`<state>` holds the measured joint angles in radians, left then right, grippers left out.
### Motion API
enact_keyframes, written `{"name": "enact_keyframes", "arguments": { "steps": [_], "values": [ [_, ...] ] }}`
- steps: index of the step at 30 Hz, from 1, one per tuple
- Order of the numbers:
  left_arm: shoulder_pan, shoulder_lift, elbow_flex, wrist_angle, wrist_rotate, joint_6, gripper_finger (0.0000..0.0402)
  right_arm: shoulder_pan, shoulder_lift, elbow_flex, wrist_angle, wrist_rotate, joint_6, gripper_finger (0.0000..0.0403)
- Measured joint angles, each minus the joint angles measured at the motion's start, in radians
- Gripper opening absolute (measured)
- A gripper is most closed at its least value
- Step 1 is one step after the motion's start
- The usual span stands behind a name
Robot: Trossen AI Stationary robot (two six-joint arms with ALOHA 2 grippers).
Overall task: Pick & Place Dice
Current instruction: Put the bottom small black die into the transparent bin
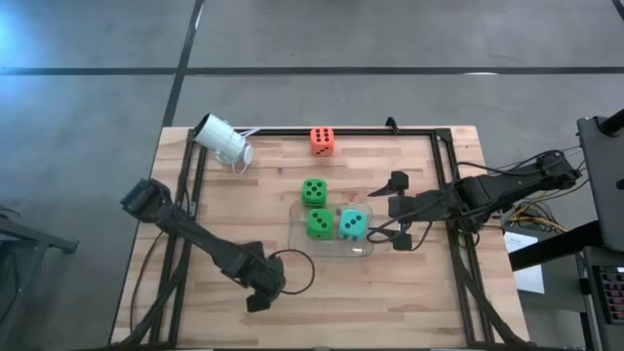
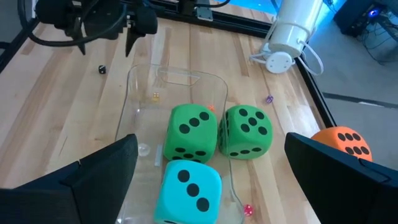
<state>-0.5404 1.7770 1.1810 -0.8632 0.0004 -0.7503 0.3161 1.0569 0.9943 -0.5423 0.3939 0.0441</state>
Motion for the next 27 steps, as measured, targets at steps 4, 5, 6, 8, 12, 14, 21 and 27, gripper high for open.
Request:
{"name": "enact_keyframes", "arguments": {
  "steps": [4, 5, 6, 8, 12, 14, 21, 27],
  "values": [
    [0.007, -0.002, -0.002, -0.023, -0.007, -0.025, 0.0397, 0.000, 0.000, 0.000, 0.000, 0.000, 0.004, 0.0400],
    [0.008, -0.002, -0.005, -0.020, -0.008, -0.026, 0.0397, 0.000, 0.000, 0.000, 0.000, 0.001, 0.005, 0.0400],
    [0.010, -0.002, -0.007, -0.023, -0.007, -0.029, 0.0397, 0.000, 0.000, 0.000, 0.000, 0.000, 0.005, 0.0400],
    [0.014, -0.001, -0.007, -0.032, -0.007, -0.032, 0.0396, 0.000, 0.000, 0.000, 0.000, 0.001, 0.004, 0.0400],
    [0.037, -0.001, -0.007, -0.034, -0.007, -0.032, 0.0397, 0.000, 0.000, 0.000, 0.000, 0.000, 0.000, 0.0400],
    [0.045, -0.002, -0.007, -0.035, -0.008, -0.031, 0.0397, 0.000, 0.000, 0.000, 0.000, 0.000, 0.004, 0.0400],
    [0.059, -0.001, -0.008, -0.035, -0.034, -0.006, 0.0397, 0.000, 0.000, 0.000, 0.000, 0.000, 0.051, 0.0400],
    [0.059, -0.001, -0.008, -0.033, -0.053, 0.011, 0.0396, 0.000, 0.000, 0.000, 0.000, 0.000, 0.054, 0.0400]
  ]
}}
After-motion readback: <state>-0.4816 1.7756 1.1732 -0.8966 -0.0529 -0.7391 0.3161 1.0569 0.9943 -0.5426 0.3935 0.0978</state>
